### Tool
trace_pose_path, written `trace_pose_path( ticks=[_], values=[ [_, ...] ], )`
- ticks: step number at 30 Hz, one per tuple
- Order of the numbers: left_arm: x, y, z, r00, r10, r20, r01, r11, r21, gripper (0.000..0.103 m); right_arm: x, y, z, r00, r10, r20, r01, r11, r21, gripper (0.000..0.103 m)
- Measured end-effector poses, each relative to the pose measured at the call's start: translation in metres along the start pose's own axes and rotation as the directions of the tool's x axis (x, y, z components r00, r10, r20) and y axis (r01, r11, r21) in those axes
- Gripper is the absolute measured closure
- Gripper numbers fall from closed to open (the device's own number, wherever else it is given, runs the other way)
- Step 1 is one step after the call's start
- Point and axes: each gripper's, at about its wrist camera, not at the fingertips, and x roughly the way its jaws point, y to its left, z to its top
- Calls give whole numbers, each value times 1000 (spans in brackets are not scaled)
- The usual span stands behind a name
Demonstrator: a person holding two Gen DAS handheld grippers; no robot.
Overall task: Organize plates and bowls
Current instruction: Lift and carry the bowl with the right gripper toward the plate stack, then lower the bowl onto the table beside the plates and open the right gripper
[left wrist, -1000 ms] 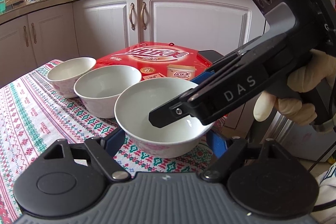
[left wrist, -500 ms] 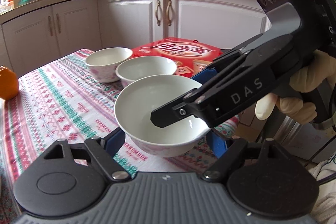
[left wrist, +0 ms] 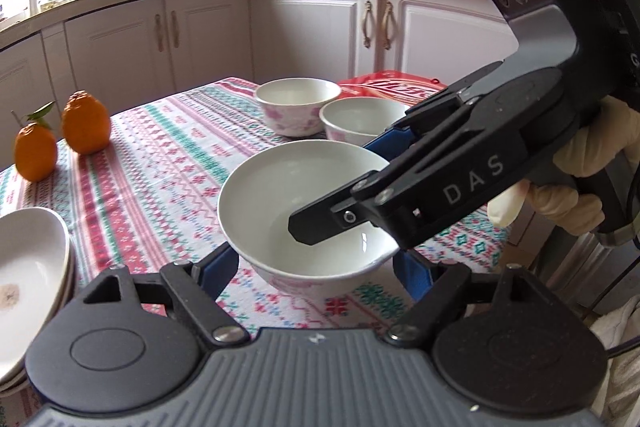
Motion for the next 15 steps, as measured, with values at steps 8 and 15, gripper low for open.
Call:
trace_pose_path(
  ticks=[8, 15],
  values=[
    [1, 24, -8, 999, 36, -18, -37, 999, -27, 19, 29, 11, 14, 999, 27, -22, -28, 999, -26, 24],
    [5, 36, -10, 999, 47, -23, -48, 998, -43, 19, 44, 11, 20, 999, 33, -38, -33, 999, -19, 24]
  ],
)
